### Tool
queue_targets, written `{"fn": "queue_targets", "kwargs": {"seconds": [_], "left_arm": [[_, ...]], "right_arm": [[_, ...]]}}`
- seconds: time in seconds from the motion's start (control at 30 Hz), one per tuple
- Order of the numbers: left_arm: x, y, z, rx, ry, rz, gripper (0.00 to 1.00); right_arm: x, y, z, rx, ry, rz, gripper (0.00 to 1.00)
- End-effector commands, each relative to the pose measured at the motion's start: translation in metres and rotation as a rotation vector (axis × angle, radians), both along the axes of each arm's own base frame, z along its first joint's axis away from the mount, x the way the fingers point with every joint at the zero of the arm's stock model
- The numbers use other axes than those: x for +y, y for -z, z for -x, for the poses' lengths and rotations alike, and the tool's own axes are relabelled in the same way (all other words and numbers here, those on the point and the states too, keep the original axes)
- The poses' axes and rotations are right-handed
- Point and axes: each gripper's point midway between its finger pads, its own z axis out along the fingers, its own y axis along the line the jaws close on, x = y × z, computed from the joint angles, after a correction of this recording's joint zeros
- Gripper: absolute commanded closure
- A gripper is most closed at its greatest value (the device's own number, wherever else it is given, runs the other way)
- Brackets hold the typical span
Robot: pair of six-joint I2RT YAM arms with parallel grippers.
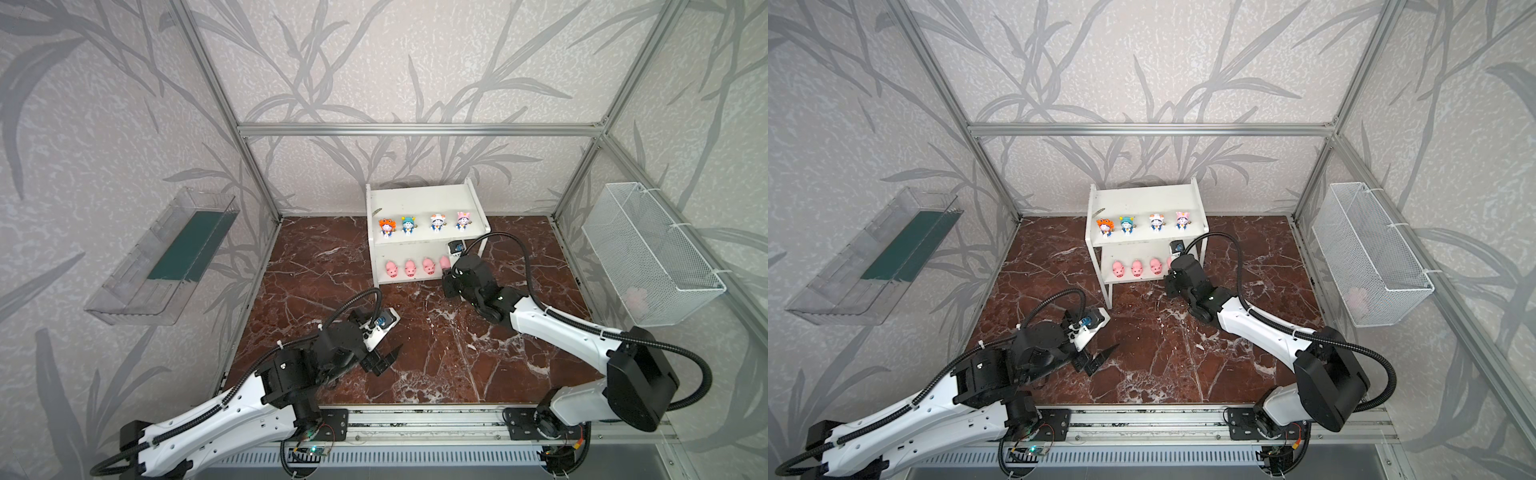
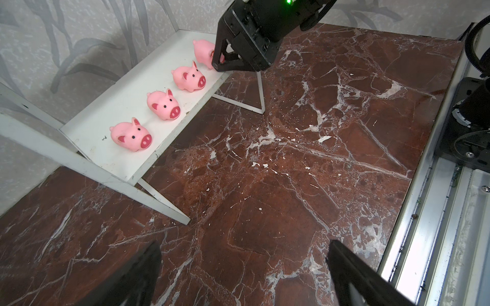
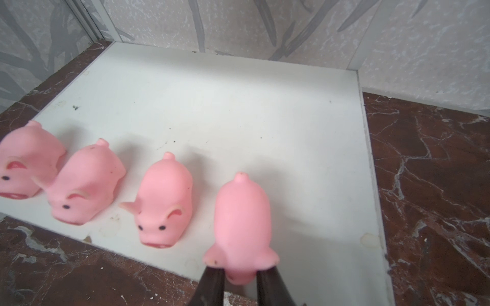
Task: Place and organize the plastic toys onto the shelf
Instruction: 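Open the right gripper to set the pig at the end of the row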
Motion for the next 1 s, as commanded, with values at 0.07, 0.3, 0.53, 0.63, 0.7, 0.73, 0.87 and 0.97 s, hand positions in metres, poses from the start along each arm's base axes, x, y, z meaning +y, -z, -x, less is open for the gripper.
{"fn": "queue_targets", "kwargs": {"seconds": [0.07,0.3,0.53,0.63,0.7,0.73,0.87,0.97], "left_arm": [[0.0,-0.004,0.0,-0.015,0.006,-0.011,0.01],[0.0,-0.003,0.0,-0.012,0.006,-0.016,0.01],[-0.001,-0.004,-0.001,-0.012,0.005,-0.012,0.01],[-0.002,-0.003,-0.001,-0.009,0.008,-0.011,0.01],[-0.002,-0.004,-0.001,-0.01,0.009,-0.009,0.01],[-0.002,-0.004,-0.001,-0.011,0.008,-0.008,0.01],[-0.002,-0.006,-0.002,-0.013,0.002,0.0,0.01],[-0.004,-0.009,-0.001,-0.017,0.008,0.017,0.01]], "right_arm": [[-0.002,-0.009,-0.012,-0.023,0.03,-0.008,0.76],[0.0,-0.006,-0.012,-0.008,0.02,-0.01,0.69],[-0.001,-0.009,-0.008,-0.009,0.01,-0.011,0.63],[-0.001,-0.012,-0.007,-0.013,0.007,-0.014,0.62],[-0.002,-0.014,-0.005,-0.016,0.006,-0.017,0.62],[-0.003,-0.016,-0.003,-0.016,0.004,-0.022,0.61],[-0.007,-0.019,0.003,-0.021,-0.001,-0.031,0.59],[-0.007,-0.021,0.011,-0.02,-0.027,-0.036,0.58]]}}
